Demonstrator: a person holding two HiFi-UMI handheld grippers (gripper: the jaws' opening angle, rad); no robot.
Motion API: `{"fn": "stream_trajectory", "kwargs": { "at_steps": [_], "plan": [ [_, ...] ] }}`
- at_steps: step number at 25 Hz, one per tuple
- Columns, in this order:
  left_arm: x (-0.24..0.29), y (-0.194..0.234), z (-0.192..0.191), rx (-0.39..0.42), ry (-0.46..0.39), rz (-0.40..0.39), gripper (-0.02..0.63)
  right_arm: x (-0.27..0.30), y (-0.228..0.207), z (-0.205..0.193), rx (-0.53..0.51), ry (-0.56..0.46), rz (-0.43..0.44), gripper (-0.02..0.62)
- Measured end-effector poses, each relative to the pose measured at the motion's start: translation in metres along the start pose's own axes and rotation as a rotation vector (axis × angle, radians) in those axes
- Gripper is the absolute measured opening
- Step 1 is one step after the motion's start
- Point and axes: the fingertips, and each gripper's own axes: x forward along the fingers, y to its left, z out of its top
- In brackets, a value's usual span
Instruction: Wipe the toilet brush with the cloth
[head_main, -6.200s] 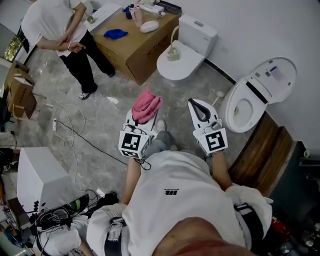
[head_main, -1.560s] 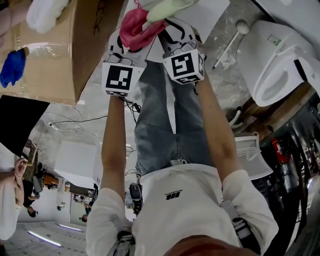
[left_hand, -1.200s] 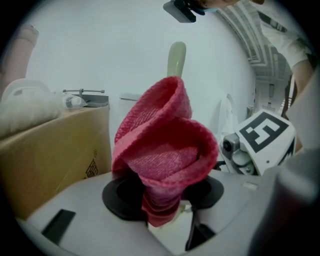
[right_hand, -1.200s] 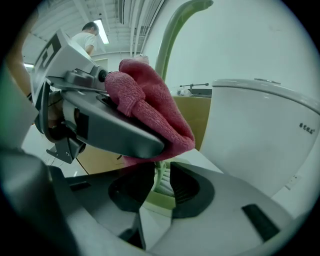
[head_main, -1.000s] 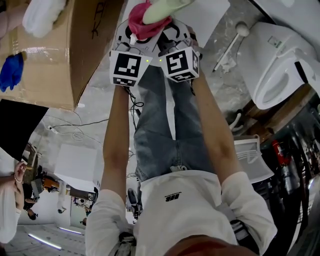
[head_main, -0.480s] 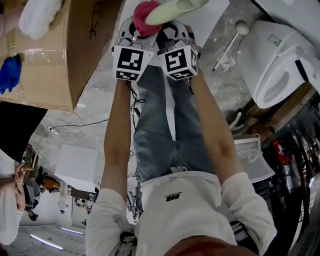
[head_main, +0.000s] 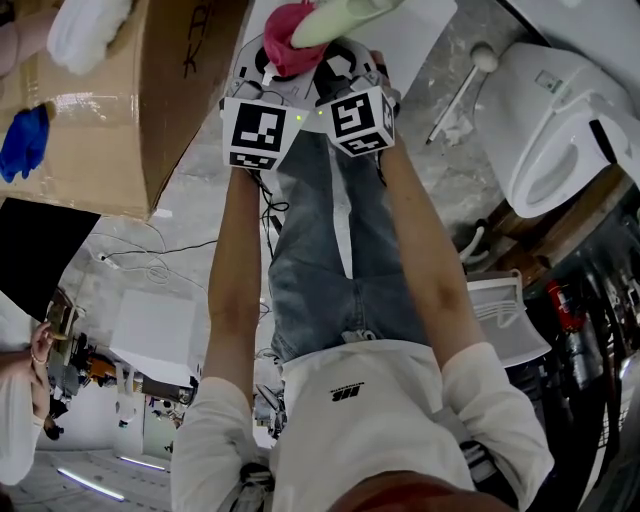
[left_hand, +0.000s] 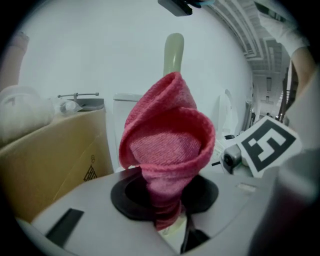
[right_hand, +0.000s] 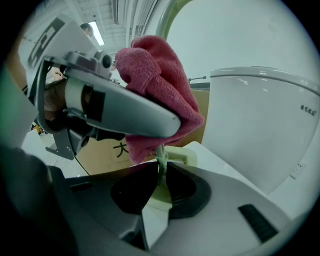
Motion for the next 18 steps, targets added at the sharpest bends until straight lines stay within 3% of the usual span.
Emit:
{"fn": "stream_trajectory", "kwargs": {
  "at_steps": [18],
  "plan": [
    [-0.044, -0.007, 0.110, 0.093, -0.106, -0.029, 0.133, 0.000, 0.002, 0.002, 0.015, 0.040, 0.008, 0.051]
  ]
}}
